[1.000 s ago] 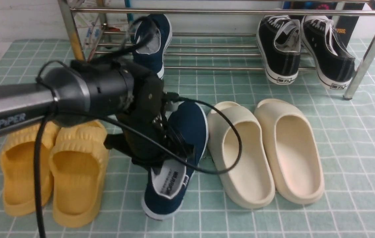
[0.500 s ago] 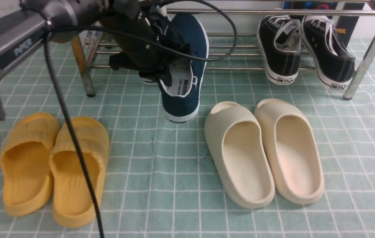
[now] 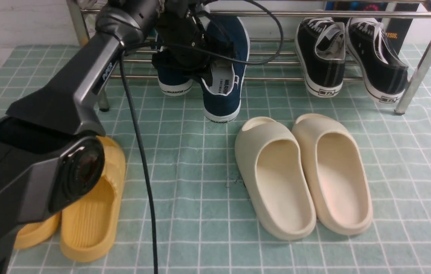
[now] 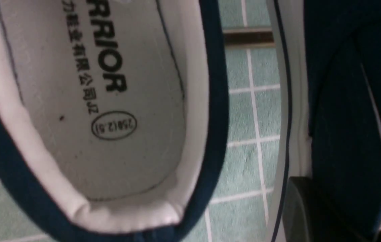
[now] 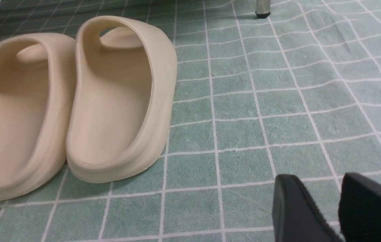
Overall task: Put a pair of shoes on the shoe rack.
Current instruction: Use the left arm to put a shoe into the shoe rack
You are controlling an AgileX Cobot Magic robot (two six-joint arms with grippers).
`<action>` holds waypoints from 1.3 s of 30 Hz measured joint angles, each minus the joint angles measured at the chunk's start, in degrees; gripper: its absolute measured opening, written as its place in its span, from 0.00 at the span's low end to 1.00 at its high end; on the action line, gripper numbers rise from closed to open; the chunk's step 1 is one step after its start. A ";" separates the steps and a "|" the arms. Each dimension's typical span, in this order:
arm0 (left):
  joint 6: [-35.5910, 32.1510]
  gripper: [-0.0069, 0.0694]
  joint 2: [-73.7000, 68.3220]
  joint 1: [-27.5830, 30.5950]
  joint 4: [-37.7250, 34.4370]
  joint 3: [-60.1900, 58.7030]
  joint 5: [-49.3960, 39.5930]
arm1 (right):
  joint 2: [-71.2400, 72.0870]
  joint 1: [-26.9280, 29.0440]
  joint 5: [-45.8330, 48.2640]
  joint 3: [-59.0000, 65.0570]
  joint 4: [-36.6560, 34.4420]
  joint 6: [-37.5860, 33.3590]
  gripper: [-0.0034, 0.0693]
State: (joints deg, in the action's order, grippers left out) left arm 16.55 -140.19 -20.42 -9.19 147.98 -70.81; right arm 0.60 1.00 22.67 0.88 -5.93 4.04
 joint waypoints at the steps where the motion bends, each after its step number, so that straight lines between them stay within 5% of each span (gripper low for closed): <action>1: 0.78 0.08 -0.40 0.00 0.51 0.23 1.31 | 0.00 0.00 0.00 0.00 0.00 0.00 0.38; 25: 1.85 0.10 -3.32 0.00 5.40 0.61 13.96 | 0.00 0.00 0.00 0.00 0.00 0.00 0.38; 39: 1.80 0.61 -3.33 0.09 5.77 0.88 19.17 | 0.00 0.00 0.00 0.00 0.00 0.00 0.38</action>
State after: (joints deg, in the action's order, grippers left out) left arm 18.35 -143.52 -20.33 -3.43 148.87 -51.65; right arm 0.60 1.00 22.67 0.88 -5.93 4.04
